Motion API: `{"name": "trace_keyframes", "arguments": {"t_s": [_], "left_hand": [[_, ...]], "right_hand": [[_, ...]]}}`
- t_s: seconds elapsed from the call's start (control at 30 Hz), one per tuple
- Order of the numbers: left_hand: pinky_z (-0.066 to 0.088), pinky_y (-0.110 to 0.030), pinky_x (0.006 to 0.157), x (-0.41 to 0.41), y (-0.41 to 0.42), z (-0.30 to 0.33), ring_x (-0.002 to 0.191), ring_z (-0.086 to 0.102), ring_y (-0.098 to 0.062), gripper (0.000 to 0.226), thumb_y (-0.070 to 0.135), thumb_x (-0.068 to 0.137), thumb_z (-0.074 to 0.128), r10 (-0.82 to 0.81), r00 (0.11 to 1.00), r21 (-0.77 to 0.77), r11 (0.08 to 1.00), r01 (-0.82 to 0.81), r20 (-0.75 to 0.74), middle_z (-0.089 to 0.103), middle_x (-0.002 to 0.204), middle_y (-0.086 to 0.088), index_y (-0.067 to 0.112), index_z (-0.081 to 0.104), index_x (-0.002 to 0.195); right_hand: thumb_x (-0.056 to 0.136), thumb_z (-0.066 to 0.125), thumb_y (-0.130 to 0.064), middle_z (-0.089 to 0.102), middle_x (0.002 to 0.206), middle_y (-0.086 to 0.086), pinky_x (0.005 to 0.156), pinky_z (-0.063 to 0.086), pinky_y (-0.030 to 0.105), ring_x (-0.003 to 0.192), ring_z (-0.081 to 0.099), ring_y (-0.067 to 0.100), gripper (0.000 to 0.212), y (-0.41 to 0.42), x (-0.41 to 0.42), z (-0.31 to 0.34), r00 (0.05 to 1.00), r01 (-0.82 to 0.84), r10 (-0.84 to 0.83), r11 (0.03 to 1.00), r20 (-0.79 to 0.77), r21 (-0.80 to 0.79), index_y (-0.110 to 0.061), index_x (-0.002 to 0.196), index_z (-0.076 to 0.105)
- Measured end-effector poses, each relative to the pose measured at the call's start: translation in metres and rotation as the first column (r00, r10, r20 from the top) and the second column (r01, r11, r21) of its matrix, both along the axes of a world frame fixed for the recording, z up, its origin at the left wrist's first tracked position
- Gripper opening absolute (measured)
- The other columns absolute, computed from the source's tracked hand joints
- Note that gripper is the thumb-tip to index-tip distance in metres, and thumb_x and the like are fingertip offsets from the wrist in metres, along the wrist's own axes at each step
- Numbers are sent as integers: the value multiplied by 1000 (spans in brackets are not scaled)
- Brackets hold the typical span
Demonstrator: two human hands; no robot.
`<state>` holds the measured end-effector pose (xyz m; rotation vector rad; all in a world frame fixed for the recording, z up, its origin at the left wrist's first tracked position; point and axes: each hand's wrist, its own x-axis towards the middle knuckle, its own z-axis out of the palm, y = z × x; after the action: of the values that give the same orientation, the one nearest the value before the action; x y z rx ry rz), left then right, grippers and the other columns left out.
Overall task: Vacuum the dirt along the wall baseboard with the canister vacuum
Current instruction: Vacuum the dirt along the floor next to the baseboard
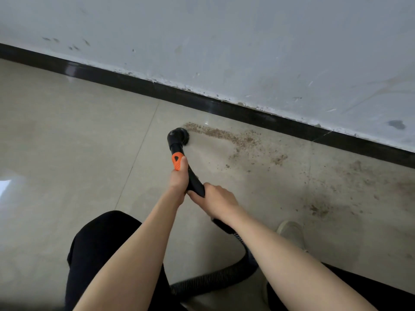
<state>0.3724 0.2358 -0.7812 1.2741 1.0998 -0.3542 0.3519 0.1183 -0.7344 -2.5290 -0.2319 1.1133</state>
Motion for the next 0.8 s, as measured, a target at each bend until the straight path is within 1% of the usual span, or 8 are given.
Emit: {"name": "trace_keyframes", "arguments": {"t_s": [0.13, 0.23, 0.27, 0.33, 0.43, 0.6, 0.67, 0.8], "left_hand": [[50, -34, 69, 22, 18, -3, 72, 61, -25, 47, 51, 93, 43, 2, 1000, 18, 1000, -2, -16, 62, 79, -11, 5, 51, 90], [52, -37, 77, 30, 22, -4, 77, 61, -26, 50, 55, 91, 42, -14, 999, 10, 1000, 15, -35, 62, 83, -11, 6, 51, 99], [52, -37, 77, 31, 21, -4, 77, 61, -26, 50, 55, 91, 42, -21, 999, 7, 1000, 22, -39, 62, 83, -11, 6, 51, 99], [52, -34, 71, 31, 19, -3, 74, 61, -24, 49, 55, 92, 43, -30, 999, -2, 1000, 29, -36, 62, 80, -10, 7, 52, 93], [51, -32, 64, 31, 10, 0, 69, 60, -22, 46, 53, 92, 43, -40, 999, -20, 999, 40, -19, 61, 75, -9, 8, 50, 85], [50, -32, 63, 32, -10, 5, 68, 59, -22, 45, 51, 93, 44, -79, 997, -47, 996, 79, -6, 59, 74, -9, 8, 50, 84], [51, -33, 67, 32, -18, 5, 68, 59, -22, 44, 51, 93, 45, -109, 994, -63, 992, 108, -4, 59, 74, -9, 8, 50, 85], [53, -37, 79, 34, -33, 6, 70, 59, -23, 47, 53, 92, 44, -180, 984, -77, 981, 179, -3, 59, 74, -8, 7, 52, 84]], "right_hand": [[92, 39, -65, 63, 85, 3, 58, 40, 33, 73, 61, 27, 51, 16, 21, -4, 1000, -8, 8, 1000, 1, 22, -16, 98, 53], [92, 39, -65, 65, 84, 4, 60, 43, 33, 75, 64, 27, 52, 18, 27, -6, 1000, -2, 1, 1000, 12, 25, -15, 99, 53], [92, 39, -65, 66, 85, 5, 61, 44, 33, 75, 65, 27, 53, 17, 28, -6, 1000, 2, -3, 1000, 15, 25, -15, 100, 53], [93, 38, -65, 65, 83, 4, 61, 44, 33, 73, 64, 27, 53, 14, 27, -5, 1000, 9, -10, 1000, 21, 22, -14, 99, 53], [93, 38, -64, 58, 77, 1, 56, 38, 32, 69, 58, 25, 50, 8, 23, -3, 999, 30, -30, 999, 29, 13, -15, 95, 49], [93, 37, -65, 62, 86, 4, 65, 44, 34, 80, 63, 28, 52, -8, 17, 1, 996, 87, -87, 996, 32, -3, -15, 97, 49], [94, 37, -65, 62, 87, 5, 64, 43, 34, 79, 61, 28, 52, -15, 14, 2, 993, 110, -109, 994, 43, -11, -14, 96, 49], [94, 36, -64, 66, 91, 6, 65, 42, 34, 82, 63, 28, 52, -27, 8, 3, 983, 169, -168, 985, 68, -15, -14, 96, 49]]}}
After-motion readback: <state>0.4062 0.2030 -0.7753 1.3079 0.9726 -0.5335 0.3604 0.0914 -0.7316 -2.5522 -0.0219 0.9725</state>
